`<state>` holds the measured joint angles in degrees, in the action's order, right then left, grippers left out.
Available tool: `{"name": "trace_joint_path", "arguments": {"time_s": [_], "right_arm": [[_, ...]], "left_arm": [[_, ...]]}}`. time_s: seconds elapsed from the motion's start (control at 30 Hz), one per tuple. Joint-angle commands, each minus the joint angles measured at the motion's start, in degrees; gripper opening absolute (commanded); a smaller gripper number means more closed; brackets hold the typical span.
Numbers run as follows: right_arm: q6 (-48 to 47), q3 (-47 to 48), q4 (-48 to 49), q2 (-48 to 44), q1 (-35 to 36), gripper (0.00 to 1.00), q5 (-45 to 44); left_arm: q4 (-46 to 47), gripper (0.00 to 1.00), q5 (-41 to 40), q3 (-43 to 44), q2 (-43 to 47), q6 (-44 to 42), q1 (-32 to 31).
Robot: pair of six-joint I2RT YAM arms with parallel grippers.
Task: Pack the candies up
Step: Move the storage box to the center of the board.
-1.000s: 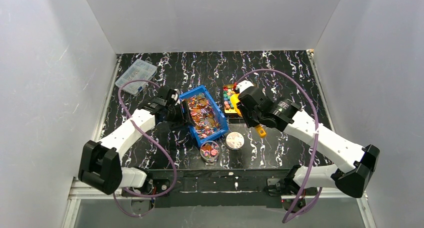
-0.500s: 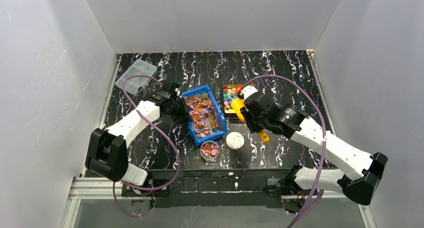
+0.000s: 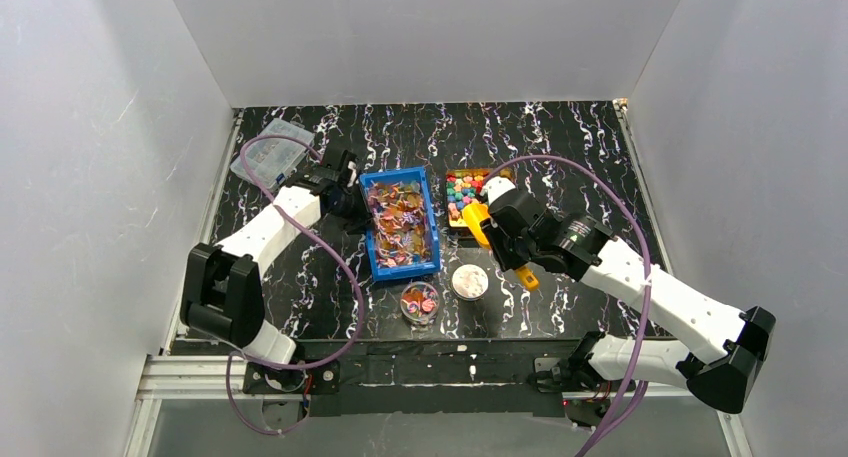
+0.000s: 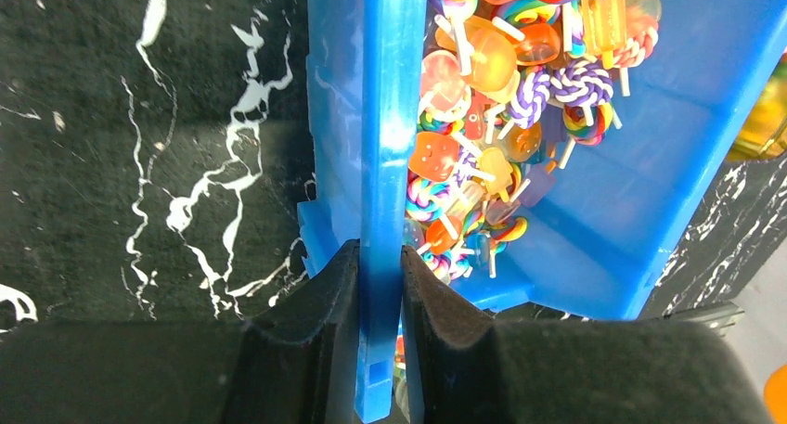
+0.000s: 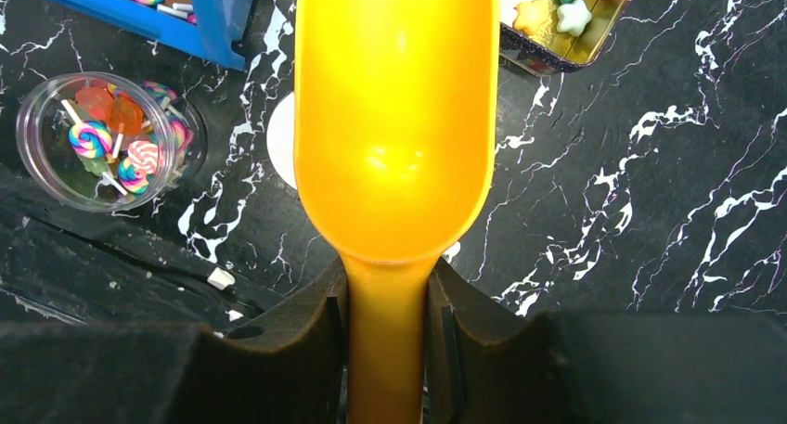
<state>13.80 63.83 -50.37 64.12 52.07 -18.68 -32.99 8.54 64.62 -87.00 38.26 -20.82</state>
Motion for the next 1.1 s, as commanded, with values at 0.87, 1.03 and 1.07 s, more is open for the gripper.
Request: {"name": "trace_joint_path", "arguments": {"time_s": [0.87, 1.03, 1.07], "right_arm": [[-0.1, -0.1, 0.9, -1.2, -1.2, 0.01, 0.1], [0.2, 0.0, 0.7, -1.7, -1.4, 0.01, 0.0], [0.2, -0.1, 0.6, -1.8, -1.4, 0.01, 0.2]], "left_arm": [[-4.2, 0.00, -2.3, 19.8, -12.0, -9.3, 16.1], [-5.3, 0.27, 0.7, 20.0, -12.8, -9.5, 16.1], [-5.8, 0.30, 0.5, 19.9, -12.8, -9.7, 16.1]]}}
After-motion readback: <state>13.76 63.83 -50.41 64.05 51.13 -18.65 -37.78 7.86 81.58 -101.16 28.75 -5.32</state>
